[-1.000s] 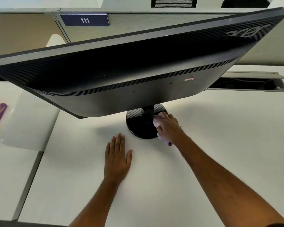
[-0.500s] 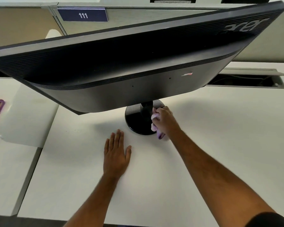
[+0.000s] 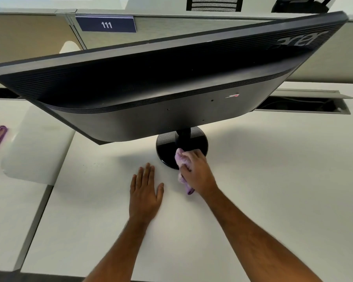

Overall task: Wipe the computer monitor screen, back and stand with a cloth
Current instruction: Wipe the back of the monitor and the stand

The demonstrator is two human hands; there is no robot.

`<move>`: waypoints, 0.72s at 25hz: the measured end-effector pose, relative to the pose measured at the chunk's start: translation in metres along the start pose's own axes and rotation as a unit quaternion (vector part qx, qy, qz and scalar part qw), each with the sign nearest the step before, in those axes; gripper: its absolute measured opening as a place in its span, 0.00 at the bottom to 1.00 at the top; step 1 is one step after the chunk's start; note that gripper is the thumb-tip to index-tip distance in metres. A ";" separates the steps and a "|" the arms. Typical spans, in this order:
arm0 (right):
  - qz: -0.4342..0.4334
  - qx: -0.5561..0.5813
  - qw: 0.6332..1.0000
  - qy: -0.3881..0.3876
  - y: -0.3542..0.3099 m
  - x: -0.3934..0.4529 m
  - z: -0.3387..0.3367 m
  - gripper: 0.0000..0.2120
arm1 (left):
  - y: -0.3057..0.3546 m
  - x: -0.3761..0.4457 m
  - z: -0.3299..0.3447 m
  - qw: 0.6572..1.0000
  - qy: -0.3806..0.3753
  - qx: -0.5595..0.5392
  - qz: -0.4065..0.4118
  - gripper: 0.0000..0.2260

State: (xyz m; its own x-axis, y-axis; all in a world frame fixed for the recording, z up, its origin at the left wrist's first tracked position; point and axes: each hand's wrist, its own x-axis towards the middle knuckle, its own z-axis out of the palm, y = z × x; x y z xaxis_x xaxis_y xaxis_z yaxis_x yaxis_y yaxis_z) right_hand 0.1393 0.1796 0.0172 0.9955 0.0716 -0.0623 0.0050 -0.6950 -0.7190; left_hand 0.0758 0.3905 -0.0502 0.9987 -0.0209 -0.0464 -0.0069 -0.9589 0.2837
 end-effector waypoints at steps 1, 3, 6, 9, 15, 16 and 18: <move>0.008 -0.003 1.000 0.020 0.008 0.002 -0.005 0.17 | 0.000 0.001 0.000 1.000 0.000 -0.001 0.000 0.32; 0.055 -0.007 0.996 0.064 0.021 0.011 -0.024 0.14 | 0.001 0.000 0.000 1.000 0.000 -0.002 0.002 0.32; 0.073 0.022 0.987 0.140 0.027 0.018 -0.054 0.14 | 0.001 -0.001 0.001 1.000 0.008 -0.005 0.004 0.32; -0.079 0.075 0.986 0.123 0.007 0.009 -0.062 0.18 | 0.002 0.000 -0.001 1.000 0.005 -0.009 0.002 0.32; -0.039 0.062 0.985 0.154 -0.040 0.023 -0.040 0.18 | 0.002 0.001 0.000 1.000 -0.004 -0.004 -0.001 0.33; -0.035 0.038 0.990 0.130 -0.048 0.024 -0.038 0.18 | 0.001 0.001 0.000 1.000 -0.005 -0.002 -0.001 0.33; -0.066 0.002 0.997 0.041 -0.059 0.021 -0.033 0.19 | 0.001 0.000 0.001 1.000 -0.004 -0.002 0.000 0.33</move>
State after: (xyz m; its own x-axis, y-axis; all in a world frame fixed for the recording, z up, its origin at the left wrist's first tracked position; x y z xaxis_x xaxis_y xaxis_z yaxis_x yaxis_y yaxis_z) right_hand 0.1628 0.1985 0.0813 0.9906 0.1032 0.0901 0.1364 -0.6803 -0.7201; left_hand 0.0759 0.3895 -0.0513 0.9983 -0.0235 -0.0531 -0.0073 -0.9580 0.2868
